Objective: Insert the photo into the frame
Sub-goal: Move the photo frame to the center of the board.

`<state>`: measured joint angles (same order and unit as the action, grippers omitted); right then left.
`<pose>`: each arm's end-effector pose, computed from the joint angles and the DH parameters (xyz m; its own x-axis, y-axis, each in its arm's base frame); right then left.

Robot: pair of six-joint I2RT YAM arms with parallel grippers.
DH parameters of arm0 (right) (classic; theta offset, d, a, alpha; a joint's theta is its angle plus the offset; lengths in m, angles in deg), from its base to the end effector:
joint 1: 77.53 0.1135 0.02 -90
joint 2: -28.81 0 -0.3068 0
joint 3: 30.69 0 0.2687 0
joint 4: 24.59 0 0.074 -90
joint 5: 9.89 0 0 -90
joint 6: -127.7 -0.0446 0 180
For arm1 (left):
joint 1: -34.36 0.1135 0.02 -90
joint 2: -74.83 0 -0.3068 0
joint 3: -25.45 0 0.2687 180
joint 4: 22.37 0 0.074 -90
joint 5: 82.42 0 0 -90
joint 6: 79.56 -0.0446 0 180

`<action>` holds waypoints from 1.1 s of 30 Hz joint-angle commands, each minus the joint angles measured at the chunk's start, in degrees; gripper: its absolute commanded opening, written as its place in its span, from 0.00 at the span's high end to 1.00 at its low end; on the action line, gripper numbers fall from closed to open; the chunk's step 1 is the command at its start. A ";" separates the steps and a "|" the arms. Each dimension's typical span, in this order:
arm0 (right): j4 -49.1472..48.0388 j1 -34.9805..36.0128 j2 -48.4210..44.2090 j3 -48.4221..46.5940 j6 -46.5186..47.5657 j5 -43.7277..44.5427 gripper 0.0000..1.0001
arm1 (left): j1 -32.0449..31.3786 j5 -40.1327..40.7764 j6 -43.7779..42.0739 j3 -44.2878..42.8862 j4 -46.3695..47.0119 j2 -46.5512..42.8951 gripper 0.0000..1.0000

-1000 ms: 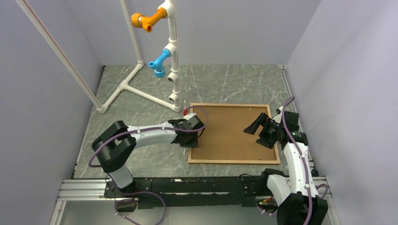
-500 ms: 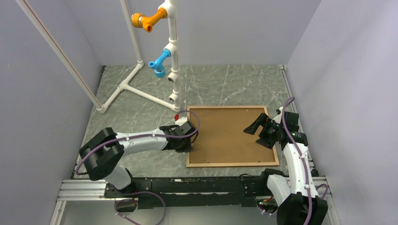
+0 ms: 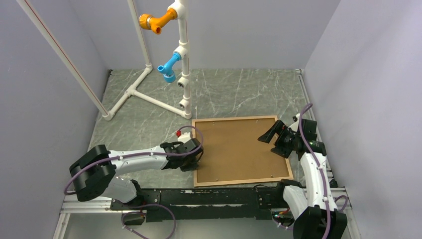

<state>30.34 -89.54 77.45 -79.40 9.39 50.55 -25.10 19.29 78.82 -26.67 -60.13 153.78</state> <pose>0.1522 -0.0099 0.2519 -0.7501 0.5813 -0.3154 0.2942 0.7204 0.6281 0.1356 -0.2120 0.1870 -0.9120 -0.2457 -0.3285 -0.1323 0.9342 -0.3314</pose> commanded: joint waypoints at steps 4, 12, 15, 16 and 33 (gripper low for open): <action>-1.26 0.13 0.07 -0.35 0.64 -0.54 0.06 | 1.29 1.98 1.35 2.77 -17.61 -0.01 1.00; -2.02 0.11 0.96 -0.31 0.14 1.35 0.06 | 7.97 1.90 -0.78 7.91 -19.05 -5.12 1.00; -3.60 0.13 2.21 -0.05 -0.68 3.80 0.06 | 10.76 2.67 -1.91 8.43 -21.13 -7.34 1.00; -4.00 0.09 2.89 -0.15 -0.80 4.89 0.06 | 11.77 2.58 -2.75 8.75 -21.26 -8.03 1.00; -12.74 0.13 22.05 -2.98 1.18 16.14 0.07 | 15.91 -0.87 -8.23 9.25 -19.93 -13.36 0.12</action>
<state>21.42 -89.54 96.21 -79.58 9.04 65.98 -9.45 15.40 72.89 -19.52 -72.53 141.39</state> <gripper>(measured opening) 0.937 0.857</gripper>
